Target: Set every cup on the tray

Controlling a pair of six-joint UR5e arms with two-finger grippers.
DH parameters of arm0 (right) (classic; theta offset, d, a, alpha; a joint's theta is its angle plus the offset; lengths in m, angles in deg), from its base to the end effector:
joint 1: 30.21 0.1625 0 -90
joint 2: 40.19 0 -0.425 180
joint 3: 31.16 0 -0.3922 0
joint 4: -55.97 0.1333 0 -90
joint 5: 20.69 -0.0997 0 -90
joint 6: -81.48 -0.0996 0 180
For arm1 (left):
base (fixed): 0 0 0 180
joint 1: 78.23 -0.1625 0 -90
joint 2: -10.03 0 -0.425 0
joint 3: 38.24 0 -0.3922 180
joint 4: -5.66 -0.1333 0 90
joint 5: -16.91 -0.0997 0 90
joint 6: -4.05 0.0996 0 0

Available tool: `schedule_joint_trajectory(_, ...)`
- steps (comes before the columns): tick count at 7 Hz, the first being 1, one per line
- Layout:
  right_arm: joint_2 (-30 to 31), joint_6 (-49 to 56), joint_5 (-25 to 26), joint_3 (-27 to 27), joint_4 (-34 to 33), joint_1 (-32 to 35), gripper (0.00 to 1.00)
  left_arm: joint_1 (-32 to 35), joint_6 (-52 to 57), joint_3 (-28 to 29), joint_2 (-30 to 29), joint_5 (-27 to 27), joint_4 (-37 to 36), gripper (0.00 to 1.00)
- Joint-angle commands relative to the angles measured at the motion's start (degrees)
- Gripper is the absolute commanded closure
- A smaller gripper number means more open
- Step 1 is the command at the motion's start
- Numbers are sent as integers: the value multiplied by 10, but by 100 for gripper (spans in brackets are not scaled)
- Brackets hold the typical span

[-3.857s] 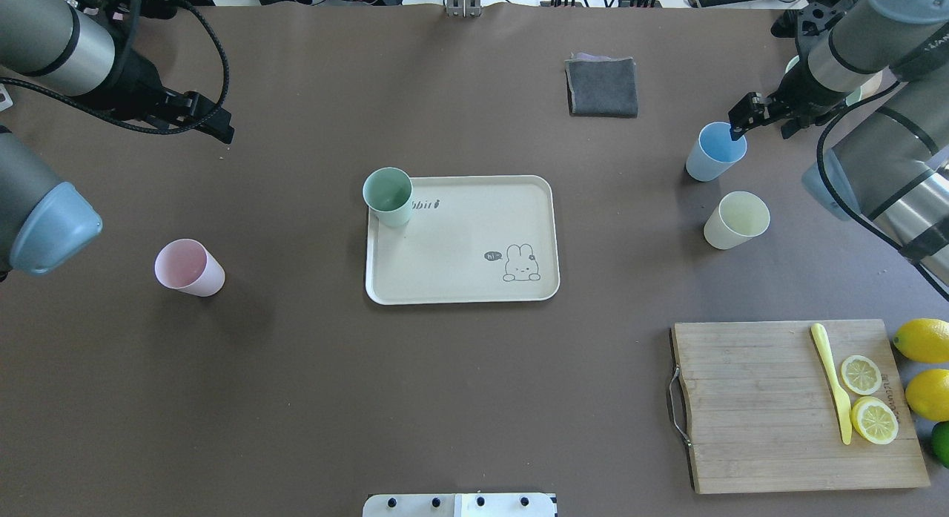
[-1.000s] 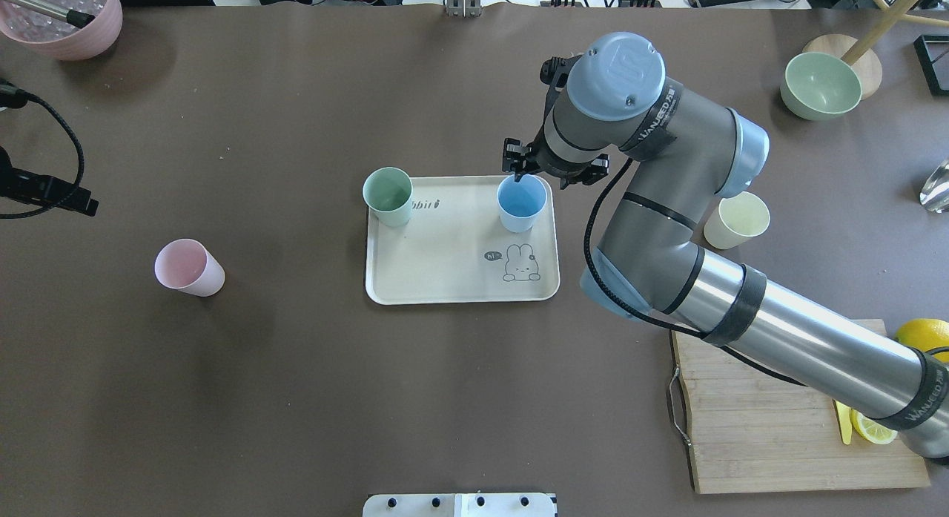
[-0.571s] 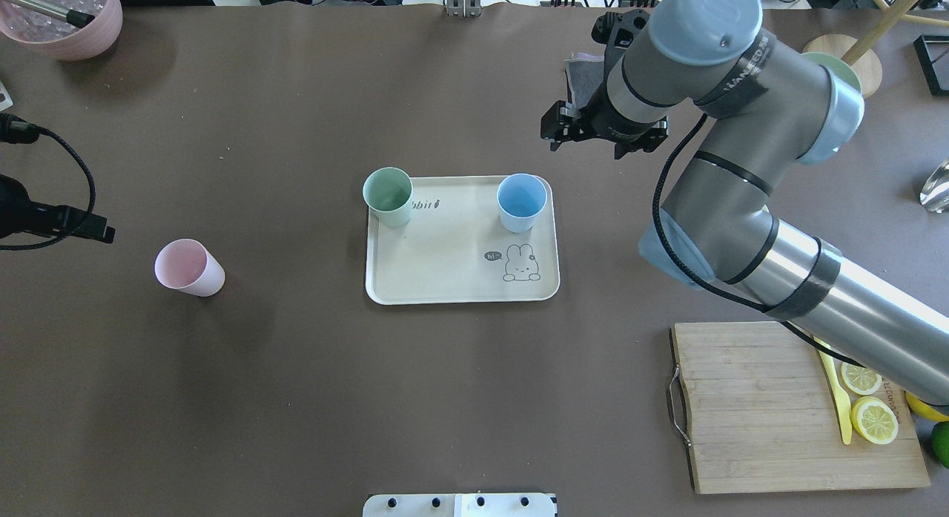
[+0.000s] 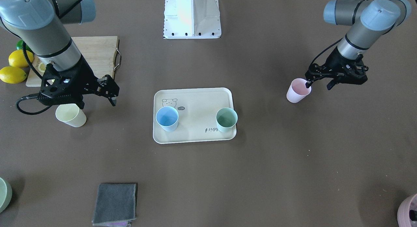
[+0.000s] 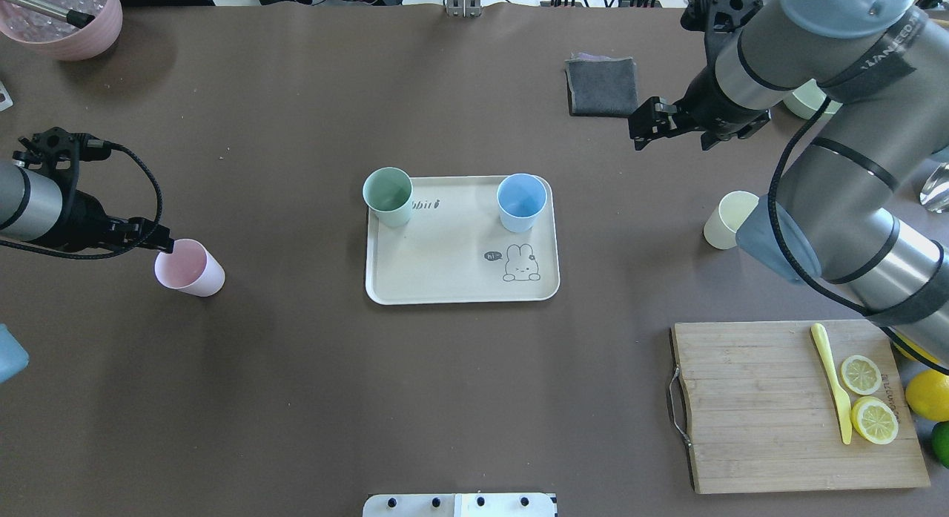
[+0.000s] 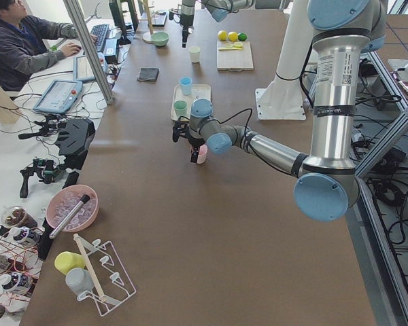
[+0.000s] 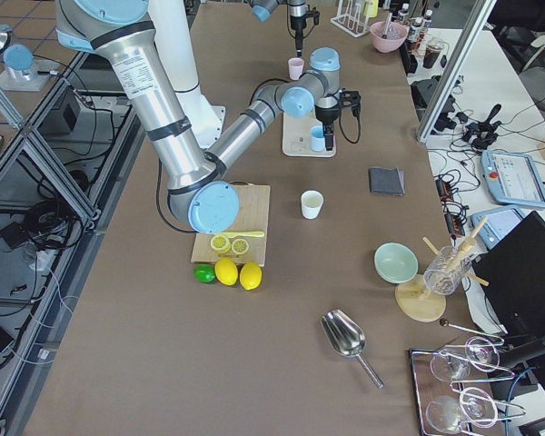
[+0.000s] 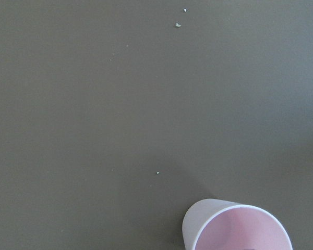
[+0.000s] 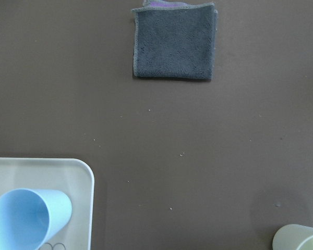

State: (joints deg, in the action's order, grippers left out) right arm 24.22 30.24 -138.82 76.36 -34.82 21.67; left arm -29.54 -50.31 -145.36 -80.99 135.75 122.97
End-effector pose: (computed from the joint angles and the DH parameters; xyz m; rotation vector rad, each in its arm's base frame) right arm -0.3042 -0.5275 0.2756 0.1849 -0.8404 0.0334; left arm 0.2742 -0.4412 0.4555 0.1675 0.8935 -0.0123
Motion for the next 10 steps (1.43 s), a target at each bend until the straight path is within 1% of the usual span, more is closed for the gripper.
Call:
schedule_joint_trajectory(1, 29, 28, -3, 7, 3, 11, 0, -12, -2, 16, -12, -5, 0, 49)
schedule_joint_trajectory(2, 46, 39, -3, 17, 4, 13, 0, -25, -2, 20, -14, -6, 0, 56)
schedule_joint_trajectory(3, 52, 43, -3, 19, 4, 16, 0, -32, -2, 19, -14, -6, 0, 67)
schedule_joint_trajectory(4, 57, 44, -3, 19, 4, 16, 0, -36, 0, 18, -17, -6, 0, 90)
schedule_joint_trajectory(5, 66, 54, -3, 19, 4, 20, 0, -36, 2, 12, -22, -6, 0, 100)
schedule_joint_trajectory(7, 101, 92, -8, 19, 6, 34, 0, -34, -2, -20, -44, 0, -9, 100)
schedule_joint_trajectory(8, 119, 119, -14, 19, 6, 42, 0, -34, -8, -21, -90, 0, -55, 100)
schedule_joint_trajectory(9, 134, 140, -16, 18, 11, 52, 0, -35, -48, -20, -164, -4, -137, 100)
schedule_joint_trajectory(10, 155, 141, -28, 16, 38, 57, 0, -57, -80, -16, -227, -8, -203, 100)
